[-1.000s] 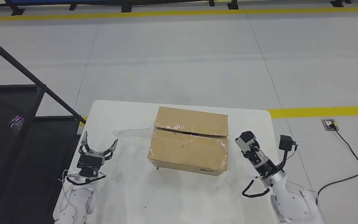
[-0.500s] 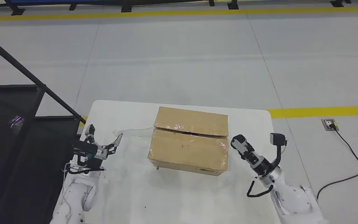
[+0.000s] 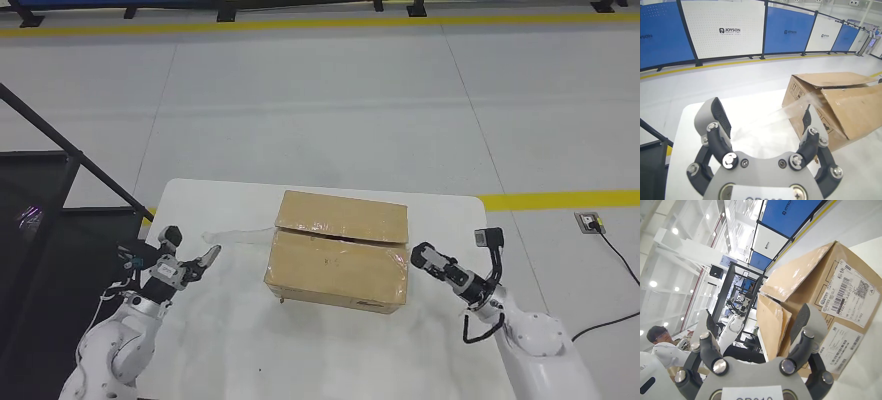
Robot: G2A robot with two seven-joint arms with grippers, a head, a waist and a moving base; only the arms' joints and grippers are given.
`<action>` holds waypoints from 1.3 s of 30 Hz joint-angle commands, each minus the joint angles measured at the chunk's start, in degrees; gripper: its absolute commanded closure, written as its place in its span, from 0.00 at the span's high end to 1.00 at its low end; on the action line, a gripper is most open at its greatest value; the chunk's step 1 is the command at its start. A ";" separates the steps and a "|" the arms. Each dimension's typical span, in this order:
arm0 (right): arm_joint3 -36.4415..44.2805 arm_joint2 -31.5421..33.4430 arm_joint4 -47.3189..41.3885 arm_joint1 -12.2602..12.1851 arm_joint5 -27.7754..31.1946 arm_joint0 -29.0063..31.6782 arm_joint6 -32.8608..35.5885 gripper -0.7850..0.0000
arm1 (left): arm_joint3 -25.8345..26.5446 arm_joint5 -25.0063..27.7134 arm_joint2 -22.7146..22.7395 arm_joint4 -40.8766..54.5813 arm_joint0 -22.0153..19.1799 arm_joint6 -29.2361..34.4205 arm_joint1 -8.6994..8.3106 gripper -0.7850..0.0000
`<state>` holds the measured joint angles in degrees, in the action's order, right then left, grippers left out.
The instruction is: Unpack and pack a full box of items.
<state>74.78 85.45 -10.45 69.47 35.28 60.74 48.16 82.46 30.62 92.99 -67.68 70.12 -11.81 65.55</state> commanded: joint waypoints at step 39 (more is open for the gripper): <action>9.64 -10.70 -21.65 -6.15 -1.41 2.55 16.19 1.00 | -2.29 23.72 -8.54 -23.33 -1.48 -9.85 -2.75 1.00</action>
<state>84.79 74.72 -29.67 63.22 34.29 63.81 65.24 80.89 55.16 84.97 -89.92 68.89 -20.88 62.82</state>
